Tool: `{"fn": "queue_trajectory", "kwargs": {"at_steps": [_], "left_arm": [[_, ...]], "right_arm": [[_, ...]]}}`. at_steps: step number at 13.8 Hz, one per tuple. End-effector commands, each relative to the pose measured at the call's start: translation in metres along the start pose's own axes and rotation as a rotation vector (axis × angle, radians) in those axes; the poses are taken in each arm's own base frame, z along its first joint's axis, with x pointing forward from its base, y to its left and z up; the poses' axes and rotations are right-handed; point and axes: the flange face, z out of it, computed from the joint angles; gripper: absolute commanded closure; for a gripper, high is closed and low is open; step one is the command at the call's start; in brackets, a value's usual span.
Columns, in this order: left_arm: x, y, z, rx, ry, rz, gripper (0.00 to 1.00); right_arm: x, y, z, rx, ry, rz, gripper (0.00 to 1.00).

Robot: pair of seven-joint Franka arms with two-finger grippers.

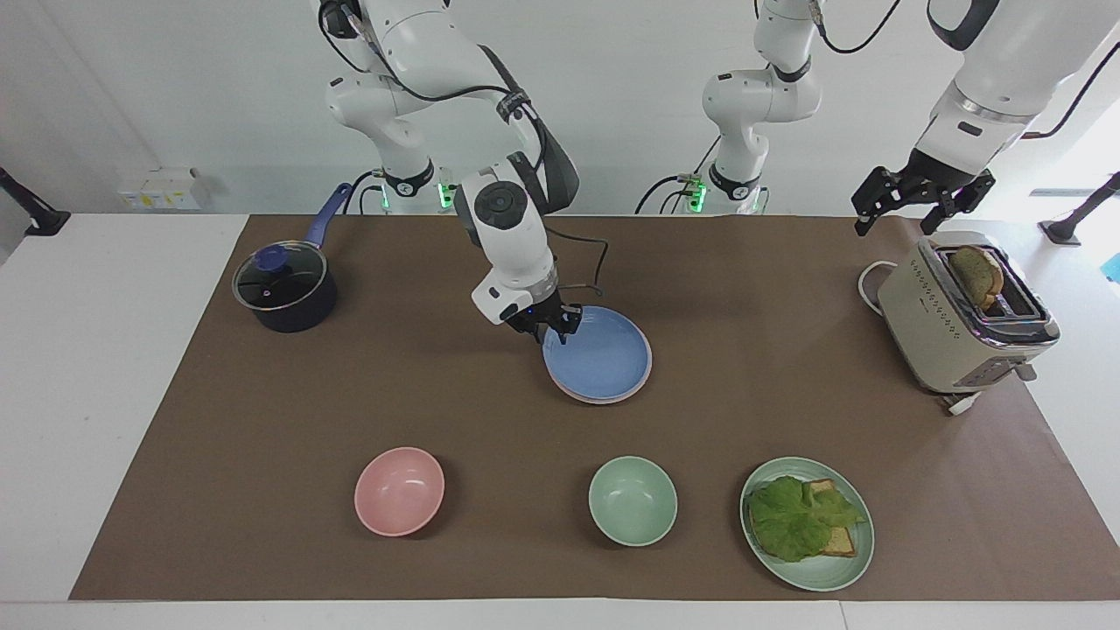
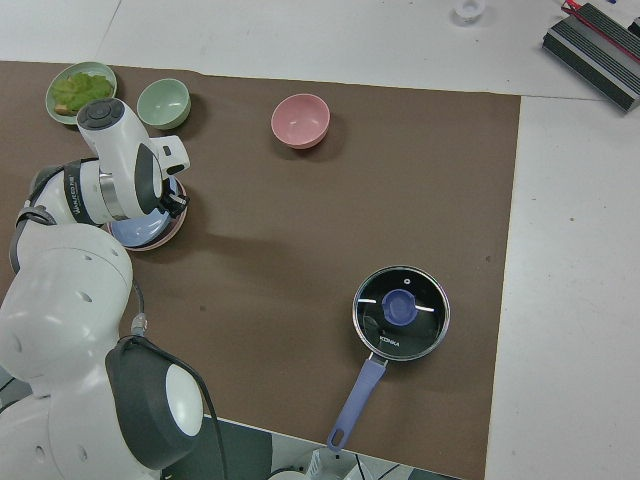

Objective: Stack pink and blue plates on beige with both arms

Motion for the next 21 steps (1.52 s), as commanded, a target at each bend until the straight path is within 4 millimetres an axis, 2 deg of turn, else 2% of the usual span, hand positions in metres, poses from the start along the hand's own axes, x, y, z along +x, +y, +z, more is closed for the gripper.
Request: {"fn": "queue_trajectory", "kwargs": {"at_steps": [1,3,5,8,11,15,16,19,20,21], "left_arm": [[-0.005,-0.001,-0.001,0.008,-0.007,0.006,0.0],[-0.005,-0.001,-0.001,0.008,-0.007,0.007,0.0],[-0.005,-0.001,-0.001,0.008,-0.007,0.007,0.0],[-0.005,-0.001,-0.001,0.008,-0.007,0.006,0.0],[-0.005,-0.001,-0.001,0.008,-0.007,0.007,0.0],[-0.005,-0.001,-0.001,0.008,-0.007,0.007,0.0],[-0.005,-0.001,-0.001,0.008,-0.007,0.007,0.0],[-0.005,-0.001,-0.001,0.008,-0.007,0.007,0.0],[-0.005,-0.001,-0.001,0.008,-0.007,0.007,0.0],[-0.005,-0.001,-0.001,0.008,-0.007,0.007,0.0]], "right_arm": [[0.028,0.016,-0.03,0.02,0.064,-0.035,0.0],[0.043,0.041,-0.061,0.007,0.12,-0.085,0.0],[0.057,0.075,-0.098,-0.021,0.163,-0.108,0.0],[0.063,0.115,-0.141,-0.113,0.167,-0.093,0.0],[0.069,0.161,-0.216,-0.179,0.198,-0.074,0.0],[0.068,0.217,-0.284,-0.206,0.138,-0.092,0.0],[0.064,0.226,-0.304,-0.208,0.129,-0.07,0.0],[0.036,0.23,-0.343,-0.224,0.138,-0.074,0.0],[0.028,0.231,-0.352,-0.222,0.14,-0.07,0.0],[0.021,0.231,-0.352,-0.226,0.113,-0.07,0.0]]}}
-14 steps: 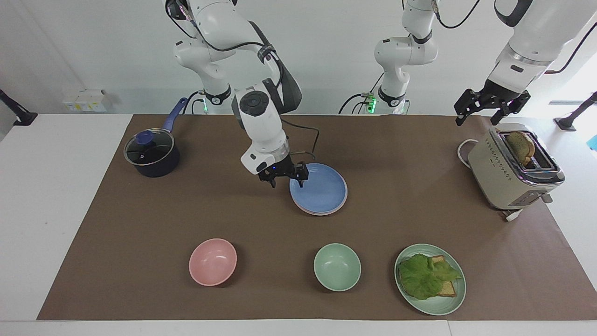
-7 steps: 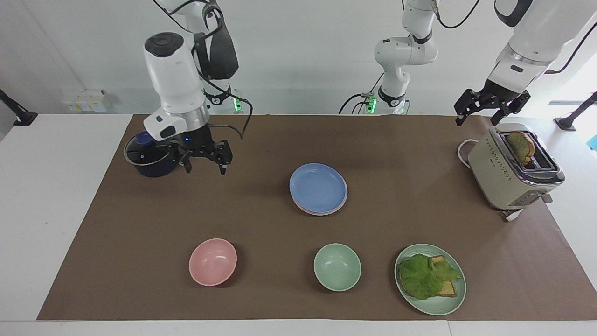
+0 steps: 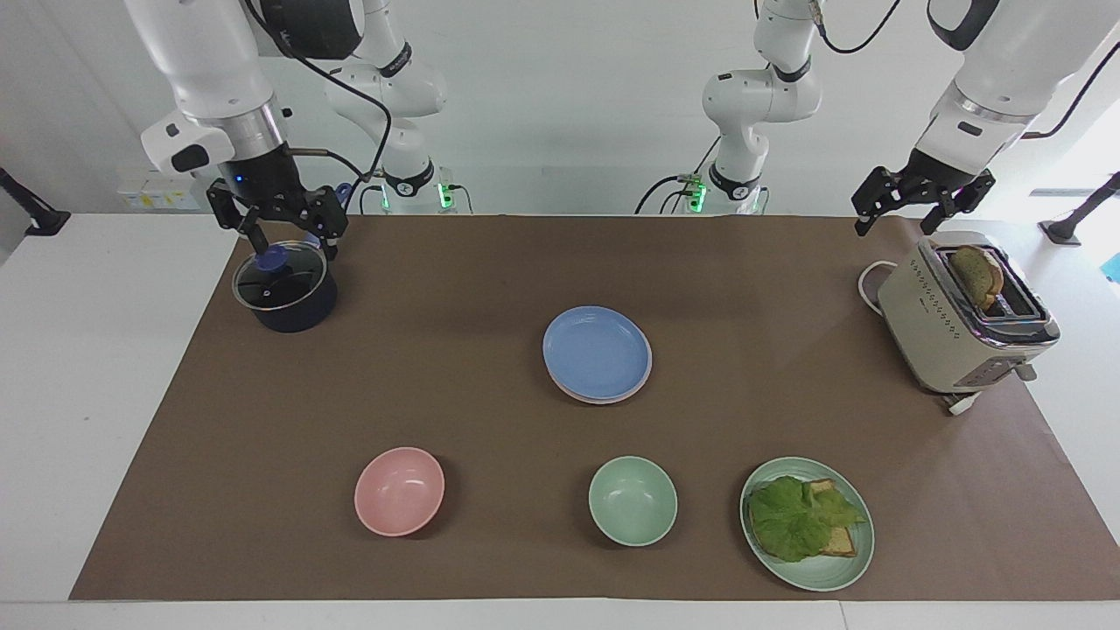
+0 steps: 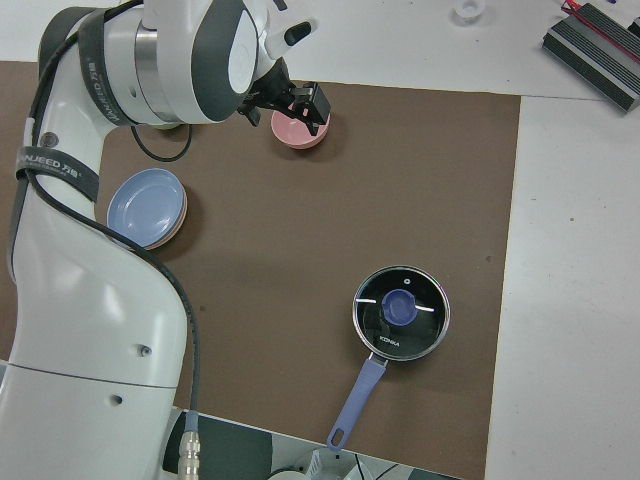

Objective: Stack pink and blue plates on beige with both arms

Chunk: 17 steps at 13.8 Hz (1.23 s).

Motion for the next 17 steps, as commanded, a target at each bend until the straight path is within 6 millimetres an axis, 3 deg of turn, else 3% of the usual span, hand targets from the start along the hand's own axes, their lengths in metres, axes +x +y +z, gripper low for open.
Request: {"fn": "queue_trajectory", "kwargs": {"at_steps": [1,10,13,17], "left_arm": [[-0.005,-0.001,-0.001,0.008,-0.007,0.007,0.0],[-0.005,-0.001,-0.001,0.008,-0.007,0.007,0.0],[-0.005,-0.001,-0.001,0.008,-0.007,0.007,0.0],[-0.004,-0.001,-0.001,0.008,-0.006,0.007,0.0]], "right_arm": [[-0.021,0.003,-0.009,-0.022,-0.03,-0.021,0.0],[-0.032,0.007,-0.017,-0.006,-0.076,-0.077,0.0],[-0.03,0.033,-0.013,-0.003,-0.078,-0.155,0.0],[-0.036,0.033,-0.019,0.012,-0.109,-0.146,0.0]]}}
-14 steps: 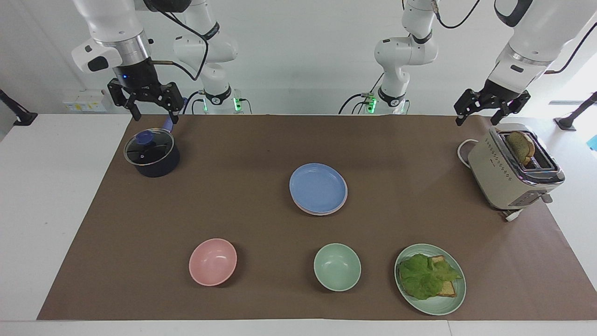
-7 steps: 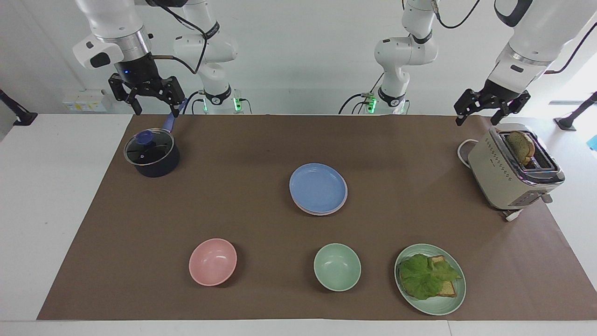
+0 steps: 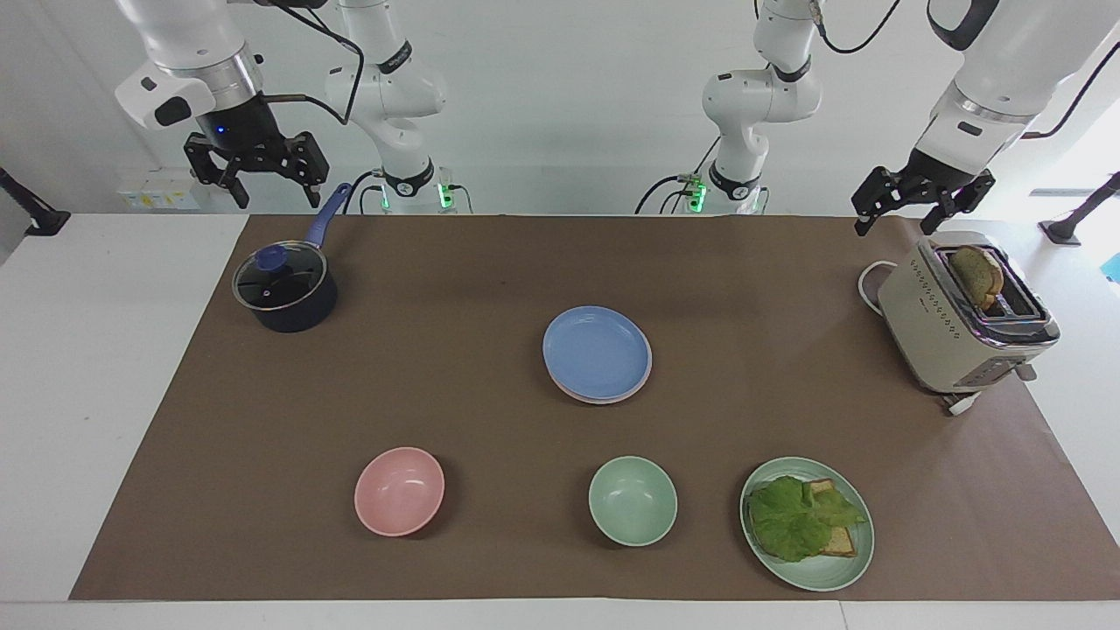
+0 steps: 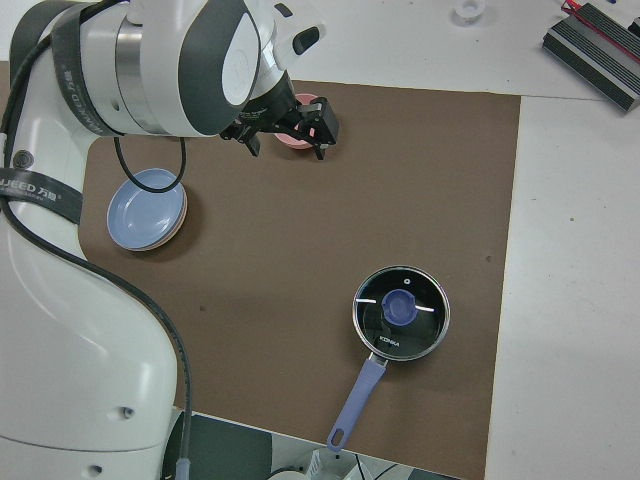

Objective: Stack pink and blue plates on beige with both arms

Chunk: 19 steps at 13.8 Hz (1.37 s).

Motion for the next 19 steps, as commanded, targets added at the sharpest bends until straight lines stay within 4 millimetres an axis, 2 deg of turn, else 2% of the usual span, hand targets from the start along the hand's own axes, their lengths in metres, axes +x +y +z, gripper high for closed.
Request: {"fn": "queue_trajectory", "kwargs": {"at_steps": [1,5,10,14,19], "left_arm": [[-0.005,-0.001,-0.001,0.008,-0.007,0.007,0.0],[-0.004,-0.001,0.0,0.008,-0.009,0.007,0.0],[-0.005,-0.001,-0.001,0.008,-0.007,0.007,0.0],[-0.005,-0.001,-0.001,0.008,-0.007,0.007,0.0],[-0.005,-0.001,-0.001,0.008,-0.007,0.007,0.0]], "right_arm": [[-0.006,-0.001,-0.004,0.012,0.0,-0.021,0.0],[-0.006,-0.008,-0.004,0.021,0.003,0.033,0.0],[-0.016,-0.009,0.003,0.023,0.016,0.011,0.0],[-0.016,-0.006,0.002,0.025,0.011,0.019,0.0],[-0.015,-0.012,0.001,0.026,0.019,0.005,0.0]]}}
